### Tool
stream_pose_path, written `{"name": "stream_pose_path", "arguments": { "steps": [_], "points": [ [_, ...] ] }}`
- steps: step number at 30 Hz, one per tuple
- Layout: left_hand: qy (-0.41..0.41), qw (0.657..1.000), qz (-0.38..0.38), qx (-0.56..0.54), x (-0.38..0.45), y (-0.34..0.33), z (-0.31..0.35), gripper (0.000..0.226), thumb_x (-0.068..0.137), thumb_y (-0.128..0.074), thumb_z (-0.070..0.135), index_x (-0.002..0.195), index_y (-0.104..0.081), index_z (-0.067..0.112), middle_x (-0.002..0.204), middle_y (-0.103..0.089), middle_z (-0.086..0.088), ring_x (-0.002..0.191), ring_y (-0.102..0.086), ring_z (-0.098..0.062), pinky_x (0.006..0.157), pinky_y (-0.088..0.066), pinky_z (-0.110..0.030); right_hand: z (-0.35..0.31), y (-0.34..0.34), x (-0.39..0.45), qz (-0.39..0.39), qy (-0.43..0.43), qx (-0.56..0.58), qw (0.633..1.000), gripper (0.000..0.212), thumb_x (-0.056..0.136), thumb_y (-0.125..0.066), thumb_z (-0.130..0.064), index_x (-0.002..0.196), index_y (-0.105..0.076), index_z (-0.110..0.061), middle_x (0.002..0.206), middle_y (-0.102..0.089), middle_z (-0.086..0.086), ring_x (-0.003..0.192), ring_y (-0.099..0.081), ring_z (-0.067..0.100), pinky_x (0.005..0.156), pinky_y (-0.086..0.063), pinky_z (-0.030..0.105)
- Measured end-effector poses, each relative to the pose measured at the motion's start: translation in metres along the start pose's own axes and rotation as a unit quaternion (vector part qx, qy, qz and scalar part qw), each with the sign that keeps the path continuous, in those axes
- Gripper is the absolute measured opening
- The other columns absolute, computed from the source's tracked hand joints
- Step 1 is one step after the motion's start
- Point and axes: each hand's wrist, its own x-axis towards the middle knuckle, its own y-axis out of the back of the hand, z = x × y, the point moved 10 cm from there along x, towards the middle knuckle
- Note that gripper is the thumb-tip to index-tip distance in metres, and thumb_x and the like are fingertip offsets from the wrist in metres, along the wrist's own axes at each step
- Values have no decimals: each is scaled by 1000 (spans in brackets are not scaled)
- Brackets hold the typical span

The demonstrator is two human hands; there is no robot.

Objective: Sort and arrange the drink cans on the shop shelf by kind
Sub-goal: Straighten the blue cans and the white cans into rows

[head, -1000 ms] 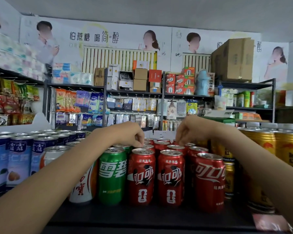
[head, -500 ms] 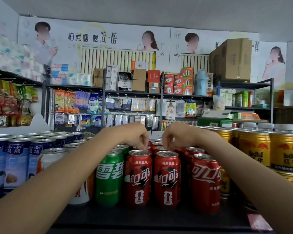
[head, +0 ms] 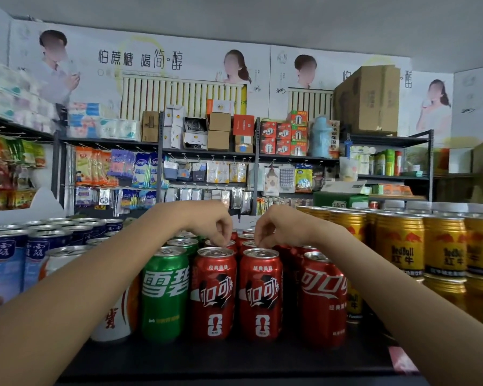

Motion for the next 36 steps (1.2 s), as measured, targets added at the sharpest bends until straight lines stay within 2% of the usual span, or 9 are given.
{"name": "stream_pose_path", "arguments": {
  "steps": [5,7,9,12,16,19,25,31,36],
  "points": [
    [-38,995,60,-67,-8,21,26,21,89,-60,25,108,-63,18,108,-63,8,89,-56,2,77,-41,-9,2,51,-39,41,-10,12,999,8,83,-66,-15,85,-68,-22,86,-68,-12,83,-63,-1,80,-48,15],
    [-77,990,34,-114,-12,13,50,28,87,-62,29,113,-62,19,114,-61,11,102,-56,0,85,-40,-8,7,53,-56,-19,-47,-14,999,13,80,-70,-24,92,-67,-21,87,-66,-14,83,-61,-2,80,-46,15],
    [-89,992,-9,-90,-12,-4,68,36,84,-63,33,117,-59,22,120,-57,11,109,-52,-2,88,-37,-9,18,32,-72,-122,-113,-46,985,36,76,-72,-35,107,-61,-21,101,-62,-13,98,-59,6,91,-46,28],
    [-78,995,-37,-46,-7,-17,79,44,81,-67,33,121,-54,20,126,-55,6,115,-50,-8,98,-39,-20,28,8,-87,-197,-167,-122,958,60,74,-72,-41,126,-46,-26,120,-49,-9,114,-47,13,97,-40,32],
    [-67,997,-19,-17,-4,-16,82,45,79,-70,31,119,-55,19,125,-56,2,115,-52,-12,103,-40,-33,26,10,-87,-136,-139,-99,976,58,72,-76,-36,122,-48,-29,122,-50,-7,103,-46,8,83,-39,24],
    [-64,998,-4,-15,-6,-17,83,44,79,-70,30,119,-56,19,124,-56,1,115,-52,-14,103,-40,-35,21,11,-88,-100,-118,-50,987,49,72,-76,-34,115,-51,-29,119,-52,-7,100,-47,7,82,-39,23],
    [-55,998,7,-39,-7,-20,80,45,80,-69,30,121,-54,20,128,-54,2,118,-50,-13,105,-38,-33,20,7,-88,-64,-90,-17,994,42,74,-75,-34,109,-52,-31,118,-51,-10,103,-49,8,96,-43,34],
    [-51,994,36,-87,-10,-8,76,41,83,-64,33,120,-55,17,122,-59,3,111,-55,-9,101,-42,-27,25,13,-84,-73,-90,-5,993,35,76,-69,-46,104,-56,-30,109,-58,-8,102,-56,11,90,-46,31],
    [-47,992,99,-54,-9,8,69,32,87,-61,33,114,-63,17,112,-63,8,101,-58,-5,91,-45,-21,34,47,-68,76,-90,-33,992,13,84,-66,-24,94,-67,-16,92,-66,-5,87,-61,10,70,-44,14]
  ]
}}
